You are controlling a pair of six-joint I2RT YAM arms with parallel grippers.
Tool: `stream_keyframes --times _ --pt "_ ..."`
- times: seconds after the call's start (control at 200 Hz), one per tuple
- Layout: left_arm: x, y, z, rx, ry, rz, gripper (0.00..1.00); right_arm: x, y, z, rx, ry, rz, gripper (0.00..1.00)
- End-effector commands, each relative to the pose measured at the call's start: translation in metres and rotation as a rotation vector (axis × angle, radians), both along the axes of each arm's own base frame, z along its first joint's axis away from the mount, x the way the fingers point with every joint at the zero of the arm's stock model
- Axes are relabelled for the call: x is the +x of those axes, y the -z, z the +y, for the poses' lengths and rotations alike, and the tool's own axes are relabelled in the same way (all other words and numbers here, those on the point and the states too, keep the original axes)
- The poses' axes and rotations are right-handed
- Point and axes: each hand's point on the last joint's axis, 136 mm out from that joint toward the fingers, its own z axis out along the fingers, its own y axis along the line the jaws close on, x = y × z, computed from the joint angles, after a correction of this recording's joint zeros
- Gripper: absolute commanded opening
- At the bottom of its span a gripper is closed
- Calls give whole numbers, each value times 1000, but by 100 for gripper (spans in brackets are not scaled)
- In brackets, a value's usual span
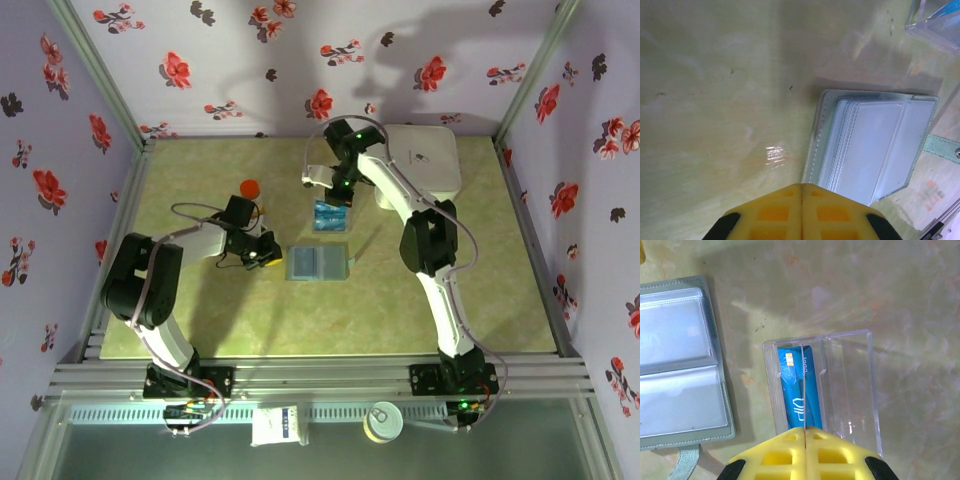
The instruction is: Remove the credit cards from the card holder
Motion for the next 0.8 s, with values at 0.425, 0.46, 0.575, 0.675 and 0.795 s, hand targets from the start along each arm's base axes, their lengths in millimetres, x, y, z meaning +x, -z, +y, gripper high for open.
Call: stream_keyframes --times 0.425,0.46,0.575,0.675,0.795 --pt "11 -5 -5 -24 18 -18 6 3 9 -8 -36 19 6 27" --pt "12 -5 -6 -25 18 -19 6 4 5 -7 -23 32 -4 28" --pt "13 -5 -8 -34 21 -17 6 1 -8 -2 40 75 -20 29" --pt "13 -2 -11 -50 23 -7 6 5 -19 3 108 165 -56 29" --pt "13 2 -13 -58 24 7 6 12 -28 6 196 351 -67 29"
